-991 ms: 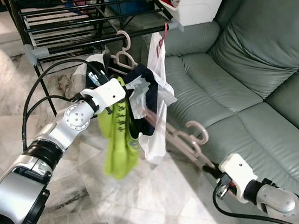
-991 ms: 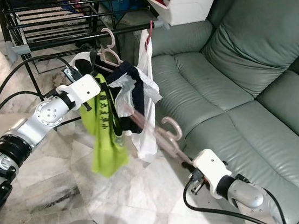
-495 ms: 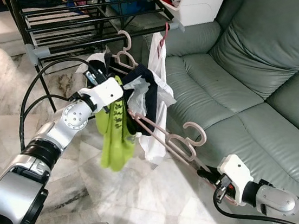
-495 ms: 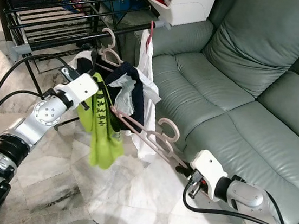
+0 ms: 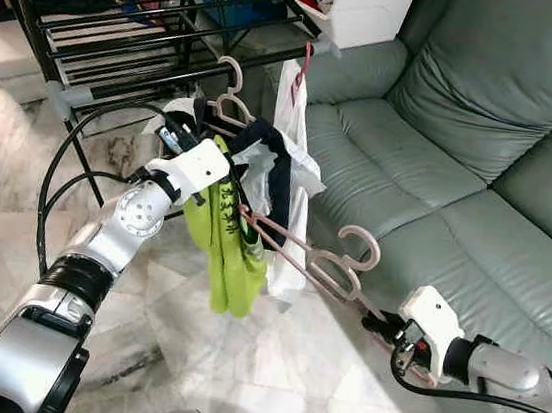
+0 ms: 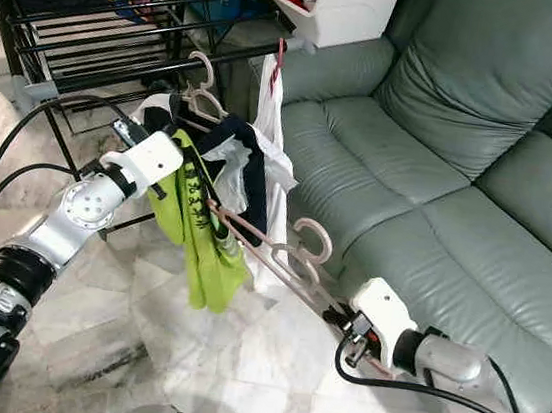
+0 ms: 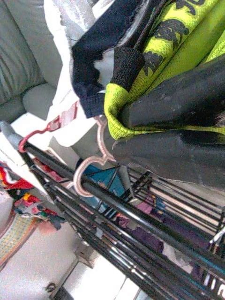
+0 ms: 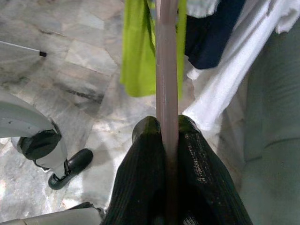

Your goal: Hang hanger

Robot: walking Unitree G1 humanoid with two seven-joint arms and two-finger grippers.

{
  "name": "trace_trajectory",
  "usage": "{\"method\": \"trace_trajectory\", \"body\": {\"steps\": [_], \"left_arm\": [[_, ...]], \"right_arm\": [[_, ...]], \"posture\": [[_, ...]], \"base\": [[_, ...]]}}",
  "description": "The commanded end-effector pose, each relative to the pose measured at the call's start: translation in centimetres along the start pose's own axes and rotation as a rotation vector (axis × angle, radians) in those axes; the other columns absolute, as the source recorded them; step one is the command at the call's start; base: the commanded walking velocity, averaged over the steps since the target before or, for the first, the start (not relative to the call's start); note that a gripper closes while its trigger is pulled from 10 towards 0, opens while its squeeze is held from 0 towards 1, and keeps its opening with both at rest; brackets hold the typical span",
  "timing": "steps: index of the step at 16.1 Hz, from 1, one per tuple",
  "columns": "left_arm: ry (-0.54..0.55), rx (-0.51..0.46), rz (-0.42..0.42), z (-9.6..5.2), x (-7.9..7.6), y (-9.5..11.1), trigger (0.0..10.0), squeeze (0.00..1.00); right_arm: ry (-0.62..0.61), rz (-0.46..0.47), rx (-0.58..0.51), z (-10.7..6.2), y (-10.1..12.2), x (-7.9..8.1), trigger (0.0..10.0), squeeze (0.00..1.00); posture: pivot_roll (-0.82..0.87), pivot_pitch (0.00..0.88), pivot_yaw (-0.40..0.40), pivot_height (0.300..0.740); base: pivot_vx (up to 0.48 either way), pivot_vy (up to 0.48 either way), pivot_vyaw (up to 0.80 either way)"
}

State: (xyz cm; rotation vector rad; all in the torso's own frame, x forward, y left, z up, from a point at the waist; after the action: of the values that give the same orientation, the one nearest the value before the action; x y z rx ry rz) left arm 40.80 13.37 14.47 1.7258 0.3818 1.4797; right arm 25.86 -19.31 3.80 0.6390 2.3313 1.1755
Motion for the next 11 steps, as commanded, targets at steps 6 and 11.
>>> {"method": "trace_trajectory", "body": {"steps": [6, 11], "left_arm": [[-0.057, -0.132, -0.065, 0.1, -1.4, 3.8, 10.0, 0.00], [-0.275, -0.296, -0.079, -1.0, -7.0, 7.9, 10.0, 0.00]], "right_arm": [[-0.053, 0.159, 0.038, 1.0, -1.7, -0.9, 10.0, 0.00], [-0.028, 0.201, 0.005, 2.5, -0.8, -1.1, 10.0, 0.00]], "posture": [[-0.05, 0.000, 0.005, 0.740], [-0.05, 0.000, 0.001, 0.740]], "base": [[0.000, 0.000, 0.00], [0.000, 0.000, 0.00]]}}
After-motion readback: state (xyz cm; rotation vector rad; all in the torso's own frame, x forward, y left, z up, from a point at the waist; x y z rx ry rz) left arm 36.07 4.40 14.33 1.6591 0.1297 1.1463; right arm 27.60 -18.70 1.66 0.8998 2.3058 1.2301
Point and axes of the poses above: a point about 5 cm out from each wrist's last joint towards the gripper, its own z axis pointing out of the wrist towards the gripper, its own y axis along the axis of the wrist's last joint, x = y × z, the point moved 5 cm from there along z, pointing out of the wrist towards the gripper, and after that the axes turned 5 degrees about -z, right-handed, at the moved point
